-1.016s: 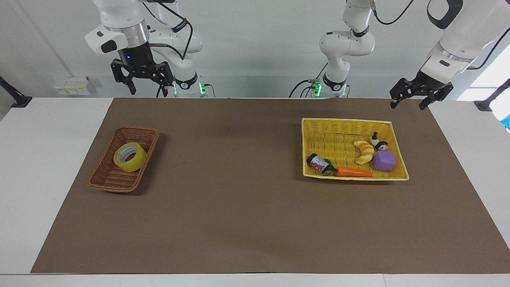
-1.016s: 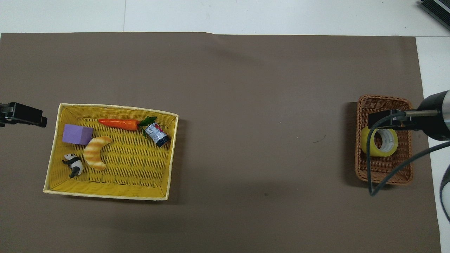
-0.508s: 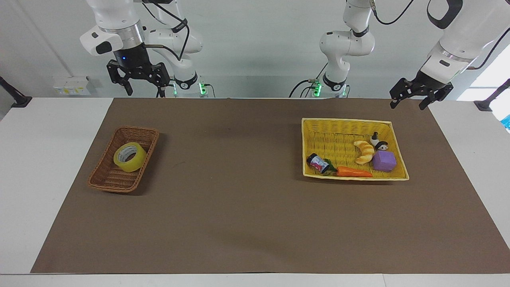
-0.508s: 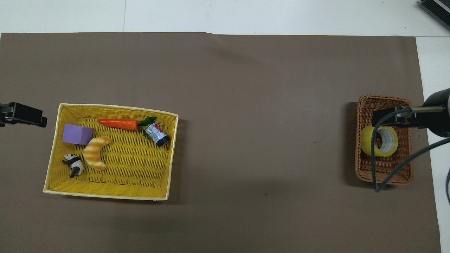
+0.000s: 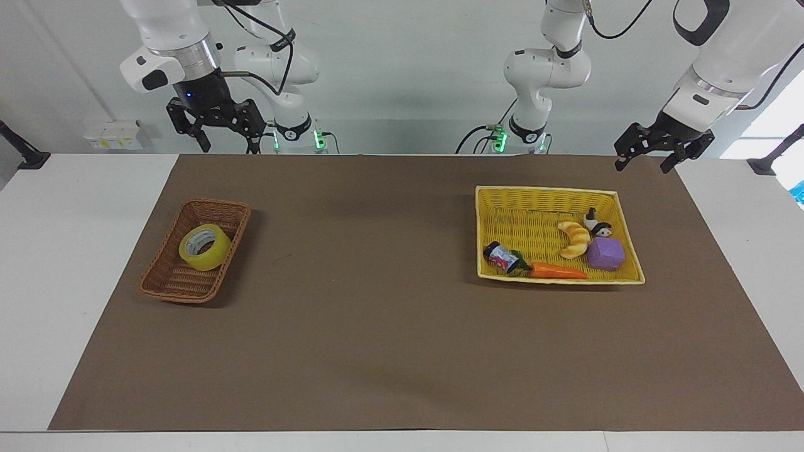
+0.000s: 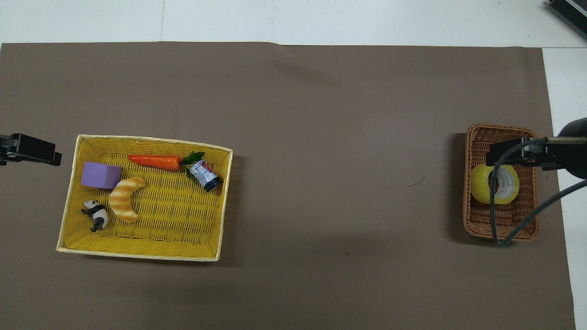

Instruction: Move tape to another basket

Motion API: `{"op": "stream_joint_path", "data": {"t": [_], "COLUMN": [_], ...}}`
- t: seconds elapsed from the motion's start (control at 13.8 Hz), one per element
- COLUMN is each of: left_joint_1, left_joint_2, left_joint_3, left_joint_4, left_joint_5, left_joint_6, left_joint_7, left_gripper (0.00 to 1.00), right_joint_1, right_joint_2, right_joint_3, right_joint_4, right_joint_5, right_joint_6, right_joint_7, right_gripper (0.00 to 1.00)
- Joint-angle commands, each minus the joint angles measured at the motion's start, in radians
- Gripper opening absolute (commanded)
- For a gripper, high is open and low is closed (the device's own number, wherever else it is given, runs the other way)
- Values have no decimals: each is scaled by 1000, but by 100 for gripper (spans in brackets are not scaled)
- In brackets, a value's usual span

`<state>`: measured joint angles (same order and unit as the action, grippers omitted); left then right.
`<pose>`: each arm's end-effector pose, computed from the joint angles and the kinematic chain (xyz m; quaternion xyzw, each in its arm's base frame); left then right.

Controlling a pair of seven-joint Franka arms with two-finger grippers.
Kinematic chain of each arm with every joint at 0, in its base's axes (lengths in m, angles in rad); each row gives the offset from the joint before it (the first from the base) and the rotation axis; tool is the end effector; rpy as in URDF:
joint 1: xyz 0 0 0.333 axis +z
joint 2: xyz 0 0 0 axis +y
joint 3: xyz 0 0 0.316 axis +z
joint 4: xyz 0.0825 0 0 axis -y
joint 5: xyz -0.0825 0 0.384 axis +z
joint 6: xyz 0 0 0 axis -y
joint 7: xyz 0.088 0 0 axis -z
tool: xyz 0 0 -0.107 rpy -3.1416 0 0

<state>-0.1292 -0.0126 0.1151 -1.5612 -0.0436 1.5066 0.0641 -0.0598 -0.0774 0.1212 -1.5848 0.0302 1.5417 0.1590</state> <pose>0.5439 -0.0121 0.6305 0.9987 -0.0400 -0.0205 0.0230 0.5262 0.0385 0.6569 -0.9986 0.0482 -0.0156 0.0122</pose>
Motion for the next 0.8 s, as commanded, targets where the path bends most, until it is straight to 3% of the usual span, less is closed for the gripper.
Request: {"op": "stream_joint_path", "data": {"t": [0.0, 0.73], "left_joint_1": [-23, -23], "left_joint_2": [-1, -1], "left_joint_3": [17, 17], "left_joint_4": [16, 16], "left_joint_5": [19, 19], "left_joint_6": [-19, -19], "left_joint_7": [-12, -12], "left_gripper": [100, 100], "right_joint_1": [-11, -18], "right_joint_2": [-24, -21], "right_joint_3": [1, 1], "right_joint_4": [-32, -23], "right_joint_5": [25, 25], "right_joint_6": [-6, -9], "right_joint_7": [10, 36], "right_gripper": [100, 100]}}
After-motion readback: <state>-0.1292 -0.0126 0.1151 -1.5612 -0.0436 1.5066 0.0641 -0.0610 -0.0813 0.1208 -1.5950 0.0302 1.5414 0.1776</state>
